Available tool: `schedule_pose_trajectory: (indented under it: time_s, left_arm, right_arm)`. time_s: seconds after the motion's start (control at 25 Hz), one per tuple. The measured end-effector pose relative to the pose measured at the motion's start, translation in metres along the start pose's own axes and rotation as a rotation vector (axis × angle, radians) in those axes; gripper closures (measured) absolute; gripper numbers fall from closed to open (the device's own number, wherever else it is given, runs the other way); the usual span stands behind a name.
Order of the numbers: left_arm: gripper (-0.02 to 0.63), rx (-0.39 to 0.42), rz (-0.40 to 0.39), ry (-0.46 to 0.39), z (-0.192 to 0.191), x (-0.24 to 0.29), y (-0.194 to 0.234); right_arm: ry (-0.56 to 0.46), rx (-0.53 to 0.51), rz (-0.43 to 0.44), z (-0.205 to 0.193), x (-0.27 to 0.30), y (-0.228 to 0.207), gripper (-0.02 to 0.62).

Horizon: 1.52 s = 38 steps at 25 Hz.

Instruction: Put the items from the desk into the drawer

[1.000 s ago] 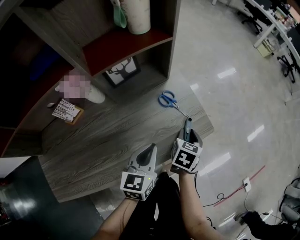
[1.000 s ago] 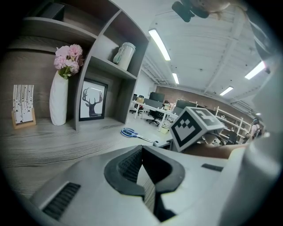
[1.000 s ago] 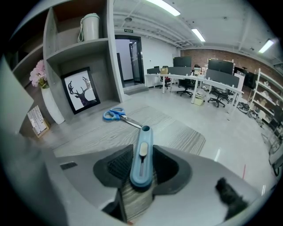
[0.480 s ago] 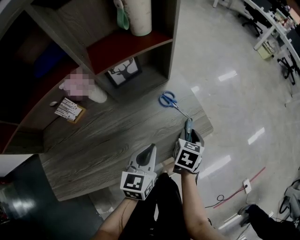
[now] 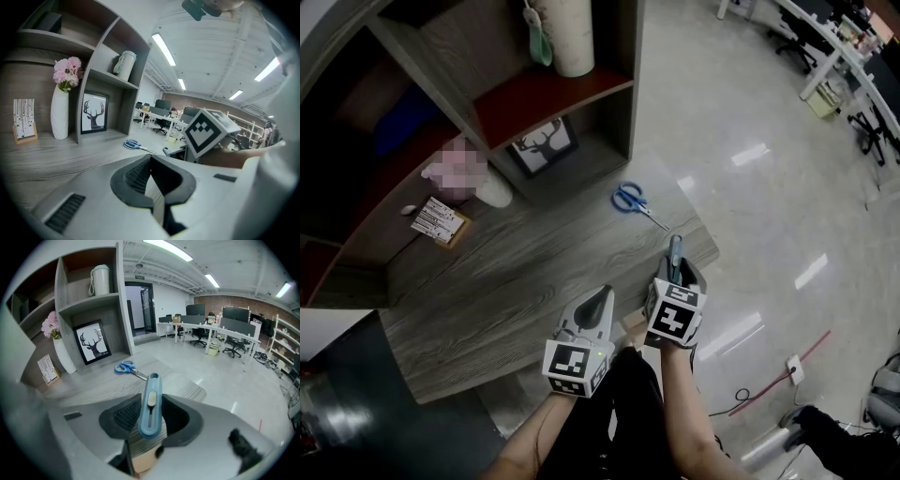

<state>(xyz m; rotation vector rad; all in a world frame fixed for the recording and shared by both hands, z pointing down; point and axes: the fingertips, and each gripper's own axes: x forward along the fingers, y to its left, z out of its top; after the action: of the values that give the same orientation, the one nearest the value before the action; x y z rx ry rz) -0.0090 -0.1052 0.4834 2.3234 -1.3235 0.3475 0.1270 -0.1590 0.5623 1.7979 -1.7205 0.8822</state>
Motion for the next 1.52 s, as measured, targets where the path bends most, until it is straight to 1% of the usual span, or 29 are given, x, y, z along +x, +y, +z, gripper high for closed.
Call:
schedule_pose_trajectory:
  time_s: [0.32, 0.64, 0.96, 1.16, 1.24, 1.36, 1.52]
  left_arm:
    - [0.597, 0.024, -0.040, 0.016, -0.008, -0.004, -0.016]
    - [0.597, 0.051, -0.129, 0.051, -0.026, -0.005, -0.050]
    - [0.597, 0.088, -0.240, 0.091, -0.047, -0.004, -0.091]
    - [0.597, 0.106, -0.288, 0.116, -0.061, -0.005, -0.111]
    - [0.597, 0.110, -0.298, 0.125, -0.067, -0.006, -0.114]
    - [0.597, 0.117, -0.301, 0.136, -0.075, -0.009, -0.114]
    - [0.597, 0.114, -0.273, 0.136, -0.079, -0.014, -0.103]
  right_arm:
    - [-0.005, 0.007, -0.010, -0.014, -0.018, -0.007, 0.453]
    - [-0.005, 0.057, -0.084, -0.037, -0.040, -0.043, 0.453]
    - [0.023, 0.136, -0.177, -0.080, -0.068, -0.088, 0.453]
    - [0.021, 0.163, -0.218, -0.098, -0.083, -0.104, 0.453]
    - [0.012, 0.161, -0.227, -0.101, -0.086, -0.107, 0.453]
    - [0.040, 0.169, -0.219, -0.115, -0.086, -0.104, 0.453]
    - [0.061, 0.160, -0.191, -0.126, -0.082, -0.090, 0.452]
